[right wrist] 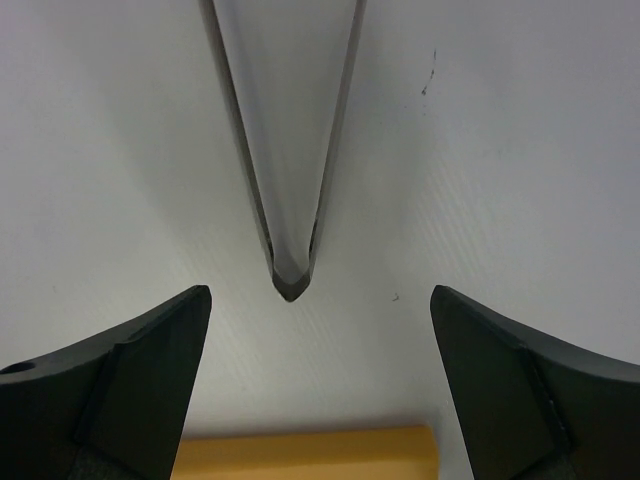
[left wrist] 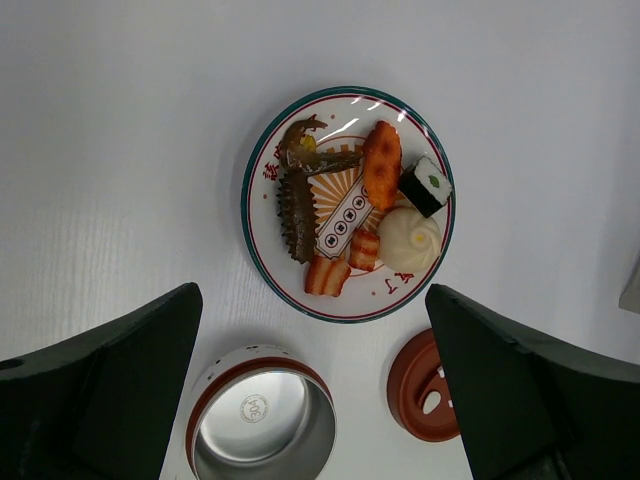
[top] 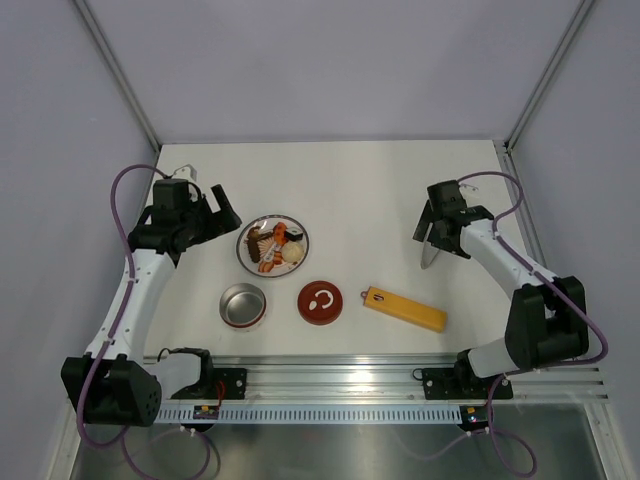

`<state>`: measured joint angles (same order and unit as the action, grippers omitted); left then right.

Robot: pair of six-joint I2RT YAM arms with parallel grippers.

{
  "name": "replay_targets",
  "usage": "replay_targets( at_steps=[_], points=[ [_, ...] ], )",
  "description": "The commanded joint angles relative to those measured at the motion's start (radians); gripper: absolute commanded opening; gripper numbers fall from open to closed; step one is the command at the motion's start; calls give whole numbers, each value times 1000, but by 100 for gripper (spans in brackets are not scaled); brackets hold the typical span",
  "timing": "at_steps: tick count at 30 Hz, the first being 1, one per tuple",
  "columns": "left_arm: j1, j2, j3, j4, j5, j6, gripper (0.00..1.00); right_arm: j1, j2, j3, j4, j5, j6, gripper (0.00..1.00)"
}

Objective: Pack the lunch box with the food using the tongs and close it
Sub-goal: Move the clamp to the center of the board.

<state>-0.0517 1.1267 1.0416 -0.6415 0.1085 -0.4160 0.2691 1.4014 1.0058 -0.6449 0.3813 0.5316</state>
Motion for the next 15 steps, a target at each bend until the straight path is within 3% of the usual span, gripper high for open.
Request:
replay_targets(
  at_steps=[1,6,15],
  points=[
    [-7,4,40,19,8,3,99,-38,97,92,18,-77,-65,100],
    [-10,4,28,19,3,-4,99,-53,264,184,2,-62,-71,100],
    [-11,2,26,5,0,2,99,-105,410,221,54,-105,-64,100]
  ],
)
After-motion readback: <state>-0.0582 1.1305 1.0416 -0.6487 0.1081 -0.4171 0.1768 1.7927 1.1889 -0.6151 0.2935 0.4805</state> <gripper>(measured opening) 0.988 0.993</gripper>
